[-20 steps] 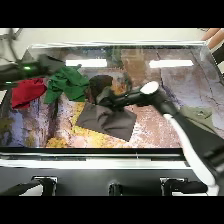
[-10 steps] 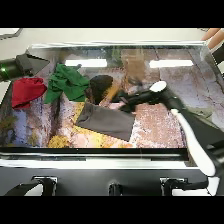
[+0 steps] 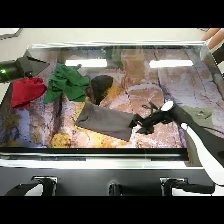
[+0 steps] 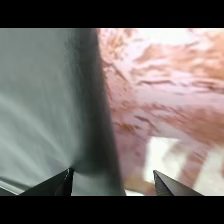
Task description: Fold the shirts.
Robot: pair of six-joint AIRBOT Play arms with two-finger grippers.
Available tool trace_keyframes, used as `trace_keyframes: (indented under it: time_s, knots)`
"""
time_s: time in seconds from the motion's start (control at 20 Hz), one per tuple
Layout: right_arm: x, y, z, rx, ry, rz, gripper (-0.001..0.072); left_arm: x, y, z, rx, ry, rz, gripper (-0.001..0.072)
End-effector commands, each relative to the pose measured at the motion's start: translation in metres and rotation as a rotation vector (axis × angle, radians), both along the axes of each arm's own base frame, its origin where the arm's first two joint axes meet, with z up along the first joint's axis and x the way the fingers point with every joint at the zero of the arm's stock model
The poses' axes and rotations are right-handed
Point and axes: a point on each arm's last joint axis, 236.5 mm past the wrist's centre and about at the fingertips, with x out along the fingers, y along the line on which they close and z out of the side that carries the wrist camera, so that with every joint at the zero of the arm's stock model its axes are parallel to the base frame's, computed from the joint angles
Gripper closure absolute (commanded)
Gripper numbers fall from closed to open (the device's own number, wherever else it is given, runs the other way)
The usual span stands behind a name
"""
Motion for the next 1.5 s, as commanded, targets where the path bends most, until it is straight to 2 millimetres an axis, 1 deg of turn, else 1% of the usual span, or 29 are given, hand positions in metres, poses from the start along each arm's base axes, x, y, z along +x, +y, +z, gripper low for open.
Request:
trace_keyframes:
  time_s: [0.0, 0.05, 0.1, 0.15, 0.2, 0.25, 0.3, 0.35, 0.4, 0.45, 0.5, 0.55, 0.65, 0.75, 0.8, 0.85, 0.9, 0.95, 1.1, 1.25, 1.3, 1.35, 1.45]
  knots:
    - [0.008, 0.032, -0.014, 0.067, -0.031, -0.072, 0.0266, -0.002, 0.000, -0.002, -0.002, 0.014, -0.003, 0.0672]
    - [0.010, 0.038, -0.009, 0.098, -0.056, -0.054, 0.0522, -0.002, 0.000, -0.002, -0.002, 0.013, -0.003, 0.0672]
    - [0.015, 0.040, 0.001, 0.124, -0.083, -0.040, 0.0666, -0.002, 0.000, -0.002, -0.002, 0.014, -0.003, 0.0672]
    - [0.021, 0.040, 0.014, 0.145, -0.123, -0.008, 0.0665, -0.002, 0.000, -0.002, -0.002, 0.013, -0.002, 0.0672]
    - [0.034, 0.033, 0.034, 0.159, -0.183, 0.014, 0.0668, -0.002, 0.000, -0.002, -0.002, 0.014, -0.003, 0.0672]
    - [0.051, 0.019, 0.059, 0.163, -0.242, 0.003, 0.0668, -0.002, 0.000, -0.002, -0.001, 0.013, -0.002, 0.0672]
    - [0.069, -0.002, 0.084, 0.157, -0.299, -0.027, 0.0668, -0.002, 0.000, -0.002, -0.001, 0.013, -0.002, 0.0672]
    - [0.087, -0.032, 0.111, 0.133, -0.347, -0.083, 0.0668, -0.002, 0.000, -0.002, -0.001, 0.013, -0.002, 0.0672]
    - [0.102, -0.068, 0.138, 0.096, -0.391, -0.146, 0.0668, -0.002, 0.000, -0.002, -0.001, 0.013, -0.002, 0.0672]
    - [0.110, -0.104, 0.160, 0.052, -0.427, -0.197, 0.0669, -0.001, 0.000, -0.002, -0.001, 0.013, -0.002, 0.0672]
    - [0.113, -0.141, 0.181, 0.005, -0.455, -0.244, 0.0669, -0.001, 0.000, -0.002, -0.001, 0.013, -0.002, 0.0672]
    - [0.111, -0.179, 0.201, -0.050, -0.475, -0.291, 0.0669, -0.001, 0.000, -0.003, -0.001, 0.014, -0.002, 0.0672]
    - [0.097, -0.247, 0.230, -0.154, -0.493, -0.391, 0.0668, -0.001, 0.000, -0.003, -0.002, 0.015, -0.002, 0.0672]
    - [0.080, -0.299, 0.253, -0.221, -0.501, -0.498, 0.0668, -0.001, 0.000, -0.003, -0.002, 0.016, -0.002, 0.0672]
    - [0.071, -0.321, 0.261, -0.237, -0.497, -0.558, 0.0668, -0.001, 0.000, -0.003, -0.002, 0.015, -0.002, 0.0672]
    - [0.063, -0.336, 0.266, -0.243, -0.487, -0.605, 0.0668, -0.001, 0.000, -0.003, -0.002, 0.016, -0.002, 0.0672]
    - [0.054, -0.349, 0.270, -0.241, -0.465, -0.652, 0.0668, -0.001, 0.000, -0.003, -0.001, 0.015, -0.002, 0.0672]
    - [0.044, -0.356, 0.272, -0.235, -0.440, -0.682, 0.0668, -0.001, 0.000, -0.003, -0.001, 0.015, -0.002, 0.0672]
    - [0.012, -0.372, 0.271, -0.217, -0.352, -0.765, 0.0668, -0.001, 0.000, -0.003, 0.011, 0.004, -0.009, 0.0672]
    - [-0.012, -0.388, 0.276, -0.224, -0.326, -0.832, 0.0668, -0.001, 0.000, -0.003, 0.011, 0.004, -0.009, 0.0672]
    - [-0.015, -0.392, 0.281, -0.227, -0.343, -0.852, 0.0668, -0.001, 0.000, -0.003, 0.011, 0.003, -0.009, 0.0671]
    - [-0.014, -0.394, 0.290, -0.218, -0.384, -0.869, 0.0668, -0.001, 0.000, -0.003, 0.011, 0.003, -0.009, 0.0672]
    - [0.004, -0.388, 0.317, -0.147, -0.503, -0.887, 0.0668, 0.000, 0.001, -0.002, 0.010, -0.001, -0.004, 0.0672]
